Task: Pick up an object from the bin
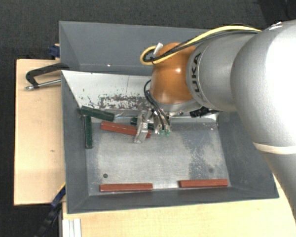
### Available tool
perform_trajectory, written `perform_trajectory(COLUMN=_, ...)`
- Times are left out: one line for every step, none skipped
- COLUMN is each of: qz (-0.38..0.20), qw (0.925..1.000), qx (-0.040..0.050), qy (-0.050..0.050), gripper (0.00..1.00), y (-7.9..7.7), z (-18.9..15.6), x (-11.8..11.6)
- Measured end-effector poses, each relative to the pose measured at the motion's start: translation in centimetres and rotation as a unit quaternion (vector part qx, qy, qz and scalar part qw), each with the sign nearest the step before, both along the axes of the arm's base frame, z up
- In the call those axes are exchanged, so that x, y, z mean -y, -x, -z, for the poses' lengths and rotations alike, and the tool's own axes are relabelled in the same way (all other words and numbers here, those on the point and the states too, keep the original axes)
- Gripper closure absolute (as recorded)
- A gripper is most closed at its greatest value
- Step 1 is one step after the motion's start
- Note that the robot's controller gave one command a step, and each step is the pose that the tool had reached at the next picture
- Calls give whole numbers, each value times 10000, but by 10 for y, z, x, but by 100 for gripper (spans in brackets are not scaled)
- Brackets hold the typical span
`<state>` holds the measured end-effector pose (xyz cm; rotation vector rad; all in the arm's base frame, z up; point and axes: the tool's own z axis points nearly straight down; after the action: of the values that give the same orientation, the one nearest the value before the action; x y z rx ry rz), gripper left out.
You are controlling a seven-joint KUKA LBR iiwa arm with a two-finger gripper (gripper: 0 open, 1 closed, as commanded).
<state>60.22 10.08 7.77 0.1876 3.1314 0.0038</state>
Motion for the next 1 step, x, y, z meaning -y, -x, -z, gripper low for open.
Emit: perform_trajectory(qz=231, qw=9997, qx=0, qy=2, gripper=100, y=8, z=-62, x=16)
